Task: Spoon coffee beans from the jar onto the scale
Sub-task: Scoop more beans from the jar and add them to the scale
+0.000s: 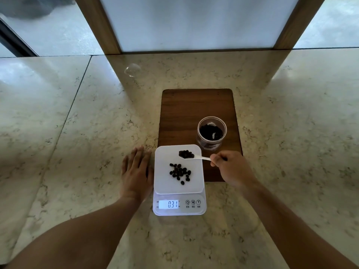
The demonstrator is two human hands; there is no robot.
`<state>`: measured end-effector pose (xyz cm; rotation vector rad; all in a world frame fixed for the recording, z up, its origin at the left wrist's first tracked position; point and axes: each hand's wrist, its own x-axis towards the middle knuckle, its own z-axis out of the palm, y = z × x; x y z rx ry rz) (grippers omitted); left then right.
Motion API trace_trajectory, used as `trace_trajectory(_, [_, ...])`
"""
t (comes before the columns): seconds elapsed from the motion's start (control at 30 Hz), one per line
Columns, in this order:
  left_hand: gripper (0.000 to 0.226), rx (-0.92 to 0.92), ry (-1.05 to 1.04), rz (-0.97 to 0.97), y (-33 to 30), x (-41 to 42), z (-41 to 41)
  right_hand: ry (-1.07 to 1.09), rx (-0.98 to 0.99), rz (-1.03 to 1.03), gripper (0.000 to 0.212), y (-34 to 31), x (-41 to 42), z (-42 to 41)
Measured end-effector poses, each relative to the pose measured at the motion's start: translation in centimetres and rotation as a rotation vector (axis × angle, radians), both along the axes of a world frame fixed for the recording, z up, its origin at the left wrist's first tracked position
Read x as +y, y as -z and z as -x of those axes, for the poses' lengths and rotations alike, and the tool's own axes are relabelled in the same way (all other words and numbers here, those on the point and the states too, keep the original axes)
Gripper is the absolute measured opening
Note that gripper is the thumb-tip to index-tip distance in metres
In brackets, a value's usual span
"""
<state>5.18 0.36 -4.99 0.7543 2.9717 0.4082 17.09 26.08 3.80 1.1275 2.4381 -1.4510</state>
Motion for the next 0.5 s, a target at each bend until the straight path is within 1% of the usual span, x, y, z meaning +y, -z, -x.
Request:
trace_trajectory(0.13, [0.058,-0.013,-0.003,0.003,0.0,0.0,0.0,-0.007,0.005,-0.032,0.034,0.4,-0.3,-0.3])
trace_trajectory(0.27, [0.056,-0.019,-0.007,0.0,0.1,0.0,0.0,-0.04,0.063,-0.124,0.032,0.7,-0.7,-0.6])
trace_trajectory(0.5, [0.055,-0.025,-0.009,0.009,0.1,-0.1,0.0,-0.085,0.148,-0.215,0.025,1.2,-1.3,-1.0])
